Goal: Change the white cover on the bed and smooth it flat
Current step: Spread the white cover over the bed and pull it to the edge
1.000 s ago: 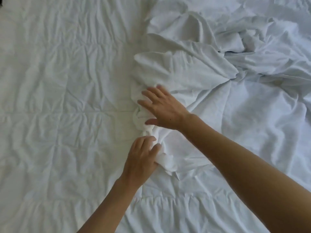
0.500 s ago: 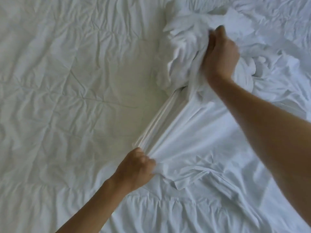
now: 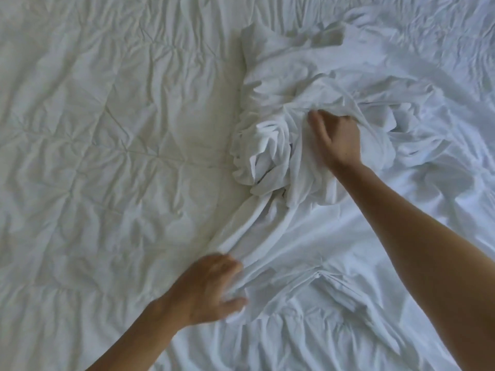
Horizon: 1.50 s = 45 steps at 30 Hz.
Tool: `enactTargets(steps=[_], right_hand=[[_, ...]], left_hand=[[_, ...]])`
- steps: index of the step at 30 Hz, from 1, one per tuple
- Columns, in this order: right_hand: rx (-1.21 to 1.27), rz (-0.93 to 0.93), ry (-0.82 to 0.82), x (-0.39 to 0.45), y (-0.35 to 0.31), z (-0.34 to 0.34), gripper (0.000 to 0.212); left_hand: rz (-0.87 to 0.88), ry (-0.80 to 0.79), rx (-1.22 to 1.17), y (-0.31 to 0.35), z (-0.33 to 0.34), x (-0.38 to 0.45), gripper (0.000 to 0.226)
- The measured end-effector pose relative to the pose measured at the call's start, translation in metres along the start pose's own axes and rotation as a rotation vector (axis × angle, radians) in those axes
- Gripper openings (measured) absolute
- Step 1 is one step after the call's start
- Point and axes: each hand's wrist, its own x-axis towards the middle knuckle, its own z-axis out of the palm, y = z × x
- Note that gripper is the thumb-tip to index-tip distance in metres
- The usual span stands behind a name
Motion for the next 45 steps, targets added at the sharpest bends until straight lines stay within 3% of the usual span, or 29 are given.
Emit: enactTargets(steps=[2,4,5,6,9,11,13,15,20,26,30,33,36,37,39,40,42,44,45], right_hand=[[-0.001,0.042,0.129,0.005,-0.012,-0.006,0.06],[-0.124,-0.149,0.196,0.012,-0.034,-0.004,0.052],[-0.167,-0.26,0.118,0.016,-0.047,0.001,0.056],[-0.211,-0.336,-0.061,0.017,-0.061,0.007,0.069],[-0.6,-0.342,-0.701,0.014,-0.081,0.039,0.11],[-0.861,-0.307,-0.849,0.007,-0.074,0.057,0.1],[-0.89,-0.294,-0.785,0.005,-0.059,0.065,0.06],[-0.771,-0.311,-0.666,0.003,-0.044,0.063,0.036],[-0.651,-0.409,-0.181,-0.004,-0.023,0.028,0.03],[-0.548,-0.367,0.121,0.042,-0.017,-0.022,0.039],[-0.512,-0.231,0.056,0.046,-0.032,-0.008,0.027],[-0.532,-0.006,-0.16,0.045,-0.041,0.015,0.039],[-0.551,0.053,-0.185,0.032,-0.05,0.033,0.054],[-0.559,-0.06,-0.091,0.026,-0.057,0.04,0.063],[-0.474,-0.51,0.079,0.009,-0.078,0.056,0.071],[-0.377,-0.745,0.055,-0.002,-0.09,0.068,0.066],[-0.258,-1.063,-0.16,-0.025,-0.109,0.089,0.046],[-0.351,-1.131,-0.342,-0.038,-0.104,0.108,0.036],[-0.465,-1.117,-0.418,-0.037,-0.096,0.11,0.041]], left_hand=[[-0.101,0.225,0.014,-0.006,-0.016,0.026,0.037],[-0.285,0.33,0.086,-0.01,-0.027,0.056,0.039],[-0.376,0.294,0.091,-0.011,-0.031,0.072,0.042],[-0.453,0.209,0.034,-0.01,-0.033,0.089,0.043],[-0.58,0.003,-0.276,-0.007,-0.023,0.129,0.038],[-0.609,0.02,-0.39,-0.004,-0.016,0.144,0.036],[-0.633,0.036,-0.409,0.0,-0.012,0.147,0.034],[-0.648,0.071,-0.393,0.004,-0.008,0.142,0.036],[-0.509,0.288,0.005,-0.007,-0.028,0.108,0.027],[-0.39,0.551,0.182,-0.028,-0.07,0.033,0.033],[-0.43,0.568,0.257,-0.04,-0.086,-0.004,0.035],[-0.476,0.492,0.322,-0.047,-0.082,-0.004,0.031],[-0.547,0.343,0.152,-0.056,-0.068,0.004,0.039],[-0.582,0.306,0.048,-0.059,-0.061,0.008,0.04],[-0.695,0.257,-0.251,-0.063,-0.05,0.019,0.038],[-0.771,0.242,-0.427,-0.065,-0.046,0.028,0.036],[-0.904,0.28,-0.75,-0.067,-0.043,0.046,0.03],[-0.933,0.356,-0.905,-0.071,-0.042,0.06,0.039],[-0.924,0.353,-0.914,-0.072,-0.042,0.065,0.039]])
